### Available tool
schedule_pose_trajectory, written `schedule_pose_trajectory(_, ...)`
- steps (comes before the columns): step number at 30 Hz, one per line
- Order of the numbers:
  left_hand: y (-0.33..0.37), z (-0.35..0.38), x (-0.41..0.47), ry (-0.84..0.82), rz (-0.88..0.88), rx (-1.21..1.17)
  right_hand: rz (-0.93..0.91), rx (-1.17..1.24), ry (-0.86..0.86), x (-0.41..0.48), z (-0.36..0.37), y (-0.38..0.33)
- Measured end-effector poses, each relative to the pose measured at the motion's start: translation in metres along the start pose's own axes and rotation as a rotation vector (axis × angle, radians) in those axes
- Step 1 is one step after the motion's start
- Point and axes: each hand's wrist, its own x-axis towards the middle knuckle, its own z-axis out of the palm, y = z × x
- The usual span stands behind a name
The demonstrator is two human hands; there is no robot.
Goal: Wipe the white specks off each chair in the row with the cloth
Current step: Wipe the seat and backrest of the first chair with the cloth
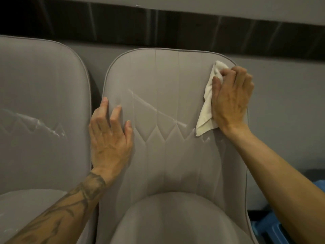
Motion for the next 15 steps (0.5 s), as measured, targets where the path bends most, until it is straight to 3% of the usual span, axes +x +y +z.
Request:
schedule_pose_trajectory(5, 0.001, -0.001, 0.000, 0.001, 0.005, 0.000, -0.148, -0.050, -0.065, -0.052, -0.010, 0.018)
schedule_pose_trajectory(12, 0.000, 0.001, 0.000, 0.008, 0.010, 0.001, -0.065, -0.053, -0.073, 0.001, -0.003, 0.012)
schedule_pose_trajectory(15, 0.000, 0.001, 0.000, 0.013, 0.008, 0.000, -0.211, -0.067, -0.143, -0.043, -0.012, 0.025)
